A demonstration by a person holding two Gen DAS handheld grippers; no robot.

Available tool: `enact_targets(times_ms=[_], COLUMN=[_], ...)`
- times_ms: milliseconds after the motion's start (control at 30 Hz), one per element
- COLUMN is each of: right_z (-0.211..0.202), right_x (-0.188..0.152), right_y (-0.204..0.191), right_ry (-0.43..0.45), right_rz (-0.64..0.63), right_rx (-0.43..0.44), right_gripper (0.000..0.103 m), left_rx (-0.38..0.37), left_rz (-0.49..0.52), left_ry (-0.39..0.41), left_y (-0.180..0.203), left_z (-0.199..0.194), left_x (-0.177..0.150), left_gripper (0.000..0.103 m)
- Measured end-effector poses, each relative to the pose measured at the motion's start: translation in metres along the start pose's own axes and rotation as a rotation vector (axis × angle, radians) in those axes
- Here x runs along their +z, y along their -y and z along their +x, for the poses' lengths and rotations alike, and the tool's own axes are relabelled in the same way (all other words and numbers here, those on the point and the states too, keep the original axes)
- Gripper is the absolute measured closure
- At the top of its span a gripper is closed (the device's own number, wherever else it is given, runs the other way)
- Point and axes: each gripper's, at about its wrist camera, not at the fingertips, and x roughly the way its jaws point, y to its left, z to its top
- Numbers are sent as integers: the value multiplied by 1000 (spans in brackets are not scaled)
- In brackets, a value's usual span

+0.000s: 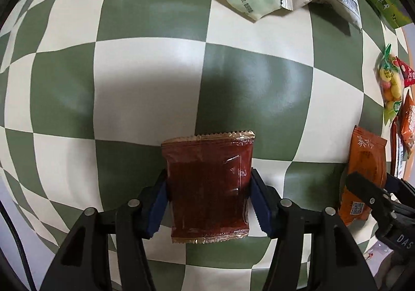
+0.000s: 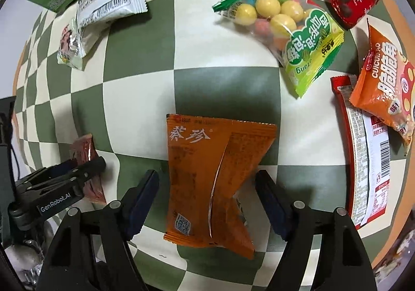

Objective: Organize snacks
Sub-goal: 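Carry both packets into the cardboard box and open both tools to release them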

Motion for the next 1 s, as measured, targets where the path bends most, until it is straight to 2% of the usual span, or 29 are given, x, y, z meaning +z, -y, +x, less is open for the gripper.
enact_targets(times_ms=[33, 100, 267, 333, 400, 467, 700, 767, 833, 1000], right_z=[2, 10, 19, 23, 28, 27, 21, 12, 2, -50], right_x=[-1, -7, -4, -6, -3, -5, -5, -3, -1, 13], right_y=[-2, -8, -19, -24, -38, -39, -34, -29, -26, -23], right_ry=[2, 7, 14, 23, 24, 29, 25, 32, 34, 112], right_rz=[-8, -16, -41, -39, -36, -44, -57, -64, -51, -41], right_rx=[-13, -30, -70, -77, -73, -74, -71, -60, -13, 110], right_gripper=[24, 25, 36, 43, 44, 45, 46, 47, 49, 49], left_rx=[5, 18, 34, 40, 43, 43, 42, 26, 2, -95], left_rz=[2, 7, 9, 11, 15, 21, 36, 43, 58, 92], left_ry=[3, 7, 8, 8, 10, 11, 11, 16, 35, 142], left_y=[17, 26, 38, 40, 47, 42, 41, 45, 49, 68], left_z=[0, -1, -3, -4, -3, 0, -8, -19, -35, -113], left_x=[3, 5, 1, 2, 8, 21, 27, 29, 31, 53], left_gripper=[50, 51, 51, 51, 51, 51, 51, 51, 51, 51])
